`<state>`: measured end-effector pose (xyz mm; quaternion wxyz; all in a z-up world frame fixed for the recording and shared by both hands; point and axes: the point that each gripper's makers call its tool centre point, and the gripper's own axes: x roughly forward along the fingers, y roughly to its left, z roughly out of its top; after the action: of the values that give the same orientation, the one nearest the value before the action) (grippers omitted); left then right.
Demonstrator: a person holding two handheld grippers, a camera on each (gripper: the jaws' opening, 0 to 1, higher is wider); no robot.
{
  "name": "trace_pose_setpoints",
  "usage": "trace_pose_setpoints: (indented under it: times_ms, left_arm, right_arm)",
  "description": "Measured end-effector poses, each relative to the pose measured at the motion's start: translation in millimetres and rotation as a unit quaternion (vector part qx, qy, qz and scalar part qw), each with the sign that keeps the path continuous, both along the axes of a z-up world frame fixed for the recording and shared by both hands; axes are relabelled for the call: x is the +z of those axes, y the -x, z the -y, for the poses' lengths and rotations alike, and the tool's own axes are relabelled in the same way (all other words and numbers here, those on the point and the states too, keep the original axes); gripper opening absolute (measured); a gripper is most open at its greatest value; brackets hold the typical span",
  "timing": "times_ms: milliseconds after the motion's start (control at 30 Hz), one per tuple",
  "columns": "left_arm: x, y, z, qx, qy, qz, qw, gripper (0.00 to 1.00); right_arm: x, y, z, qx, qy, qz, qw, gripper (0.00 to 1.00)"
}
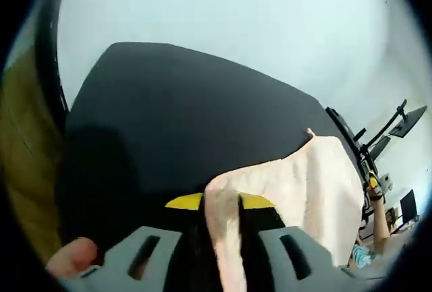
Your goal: Fold the towel on the table until its edges align and the towel forms a compact rectangular stack.
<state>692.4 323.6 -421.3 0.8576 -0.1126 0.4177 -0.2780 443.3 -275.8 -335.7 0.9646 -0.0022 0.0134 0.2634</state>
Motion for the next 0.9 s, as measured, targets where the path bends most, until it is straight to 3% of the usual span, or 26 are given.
trace_pose_setpoints:
  times_ms: [133, 267, 333, 567, 633, 667, 700, 733, 767, 833, 867, 900]
  left_arm:
    - [12.6, -11.9, -0.9, 0.0, 0.011, 0.029, 0.9995, 0.04]
    - [23.8, -25.4, -11.9, 0.02, 0.02, 0.047, 0.9985, 0.03]
    - [24.2, -33.3, -23.5, 0.029, 0.003, 0.061, 0.9977, 0.03]
    - [13.4, -44.1, -43.0, 0.068, 0.028, 0.055, 0.9957, 0.03]
    - [12.2, -48.0, -45.0, 0.073, 0.038, 0.065, 0.9945, 0.03]
    - [15.8, -56.8, -47.1, 0.085, 0.048, 0.089, 0.9912, 0.03]
    - [27.4, -27.1, -25.8, 0.086, 0.049, 0.108, 0.9892, 0.04]
    - [29.8, -24.4, -22.0, 0.086, 0.052, 0.116, 0.9882, 0.04]
    - [28.1, -22.5, -20.2, 0.084, 0.05, 0.11, 0.9891, 0.05]
    - [28.7, -32.1, -22.9, 0.078, 0.026, 0.138, 0.9871, 0.12]
    - [30.5, -56.7, -45.8, 0.081, 0.015, 0.147, 0.9857, 0.18]
    - [32.8, -55.9, -49.0, 0.082, 0.022, 0.139, 0.9866, 0.22]
  right_arm:
    - [0.8, -12.4, -11.8, 0.004, -0.019, 0.003, 0.9998, 0.18]
    - [-9.7, -16.1, -23.2, 0.01, 0.006, -0.001, 0.9999, 0.18]
    - [-12.9, -16.6, -24.9, 0.014, 0.002, -0.003, 0.9999, 0.18]
    - [-16.7, -16.2, -22.0, 0.01, -0.006, -0.006, 0.9999, 0.18]
    - [-18.1, -15.8, -21.0, 0.009, -0.006, -0.009, 0.9999, 0.18]
    - [-20.3, -15.4, -20.4, 0.011, -0.005, -0.012, 0.9999, 0.18]
    - [-22.0, -15.5, -20.3, 0.011, -0.004, -0.014, 0.9998, 0.18]
    - [-24.9, -15.8, -20.3, 0.012, -0.002, -0.019, 0.9998, 0.19]
    - [-25.8, -15.9, -20.4, 0.012, -0.001, -0.02, 0.9997, 0.19]
    - [-29.8, -16.9, -21.4, 0.015, 0.002, -0.029, 0.9995, 0.19]
    - [-31.6, -17.2, -21.5, 0.014, 0.008, -0.032, 0.9994, 0.19]
    - [-32.0, -17.2, -21.1, 0.014, 0.009, -0.034, 0.9993, 0.19]
